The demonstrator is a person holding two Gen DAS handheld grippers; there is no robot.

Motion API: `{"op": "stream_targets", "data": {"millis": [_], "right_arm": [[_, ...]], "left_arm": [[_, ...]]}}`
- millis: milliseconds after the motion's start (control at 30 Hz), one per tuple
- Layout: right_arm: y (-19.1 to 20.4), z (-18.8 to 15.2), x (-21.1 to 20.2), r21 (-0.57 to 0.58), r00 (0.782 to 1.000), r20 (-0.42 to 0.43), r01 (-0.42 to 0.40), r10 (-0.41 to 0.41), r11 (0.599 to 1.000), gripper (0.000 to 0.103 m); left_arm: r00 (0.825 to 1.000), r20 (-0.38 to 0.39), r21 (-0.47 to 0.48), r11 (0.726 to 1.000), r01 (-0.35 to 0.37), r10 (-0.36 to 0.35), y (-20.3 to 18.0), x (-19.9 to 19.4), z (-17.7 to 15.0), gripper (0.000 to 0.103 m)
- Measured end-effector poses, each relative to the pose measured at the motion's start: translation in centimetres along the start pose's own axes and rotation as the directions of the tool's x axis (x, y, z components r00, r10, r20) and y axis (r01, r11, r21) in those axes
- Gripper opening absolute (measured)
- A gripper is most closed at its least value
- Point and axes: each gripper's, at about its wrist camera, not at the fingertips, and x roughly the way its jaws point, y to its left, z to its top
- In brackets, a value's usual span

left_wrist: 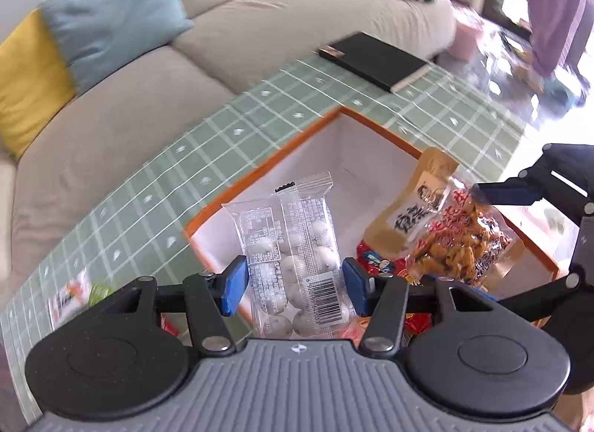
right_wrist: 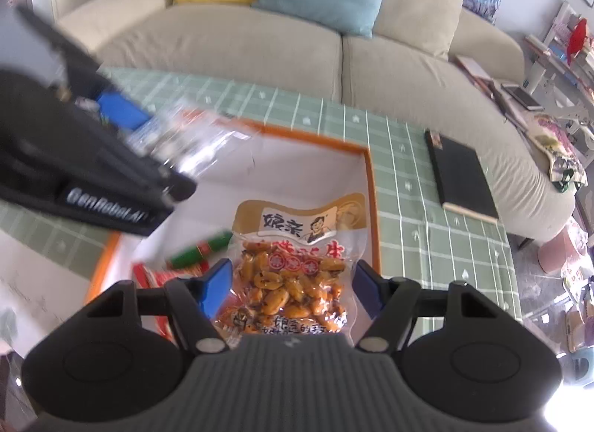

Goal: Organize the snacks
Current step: 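Lift both held packets and carry them over the orange box, then open both tools to drop the quail-egg packet and peanut bag into the box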

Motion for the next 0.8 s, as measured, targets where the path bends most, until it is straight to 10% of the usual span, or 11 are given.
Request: {"op": "stream_targets", "data": {"millis": [367,467,800], "right_arm": [[-1.0,-0.6,5.7,-0.047,0.995,-0.091,-0.052,0.048,0.998,0.068],[-1.0,-0.2,6.9,-0.067,0.992,-0.118,-0.059,0.051,0.996,0.034],[-1.4,0.4,9.6,-0.064,0.987,-0.149,-0.074,0.064,0.995,0.036]], "left_arm": [[0.992,-0.122,0.168,0.985,0.035,-0.014,-1.8,5.5,1.5,0.063],[0.988,-0.154,0.174,0.983,0.052,-0.025,-1.5,6.8,1.8,0.063],[0.974,-0.228,0.201,0.978,0.050,-0.003,-1.8,10.7,1.5,0.064]]}}
